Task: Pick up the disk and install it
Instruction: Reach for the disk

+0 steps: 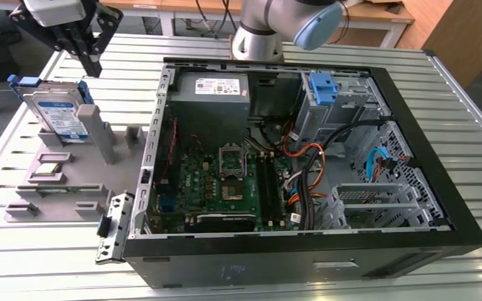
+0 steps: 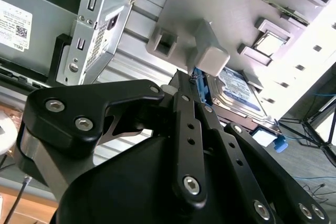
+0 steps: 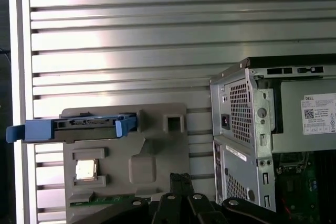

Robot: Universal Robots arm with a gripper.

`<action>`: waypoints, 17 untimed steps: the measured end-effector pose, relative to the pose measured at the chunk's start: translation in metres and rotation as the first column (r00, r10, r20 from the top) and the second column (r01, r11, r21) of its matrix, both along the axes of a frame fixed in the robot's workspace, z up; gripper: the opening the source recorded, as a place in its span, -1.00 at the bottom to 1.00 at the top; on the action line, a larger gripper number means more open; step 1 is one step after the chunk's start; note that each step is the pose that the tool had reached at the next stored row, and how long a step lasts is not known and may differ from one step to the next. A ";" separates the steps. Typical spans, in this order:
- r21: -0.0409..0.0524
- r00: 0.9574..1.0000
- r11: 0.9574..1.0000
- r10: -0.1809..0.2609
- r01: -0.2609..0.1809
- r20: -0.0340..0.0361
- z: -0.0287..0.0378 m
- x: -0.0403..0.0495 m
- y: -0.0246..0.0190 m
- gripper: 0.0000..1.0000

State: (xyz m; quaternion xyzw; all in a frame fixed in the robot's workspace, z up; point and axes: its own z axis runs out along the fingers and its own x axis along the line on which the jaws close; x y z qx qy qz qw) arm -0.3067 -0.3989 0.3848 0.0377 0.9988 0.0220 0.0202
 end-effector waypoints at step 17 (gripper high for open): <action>0.000 1.000 1.000 -0.001 0.001 0.000 -0.0028 -0.0324 0.0003 -0.80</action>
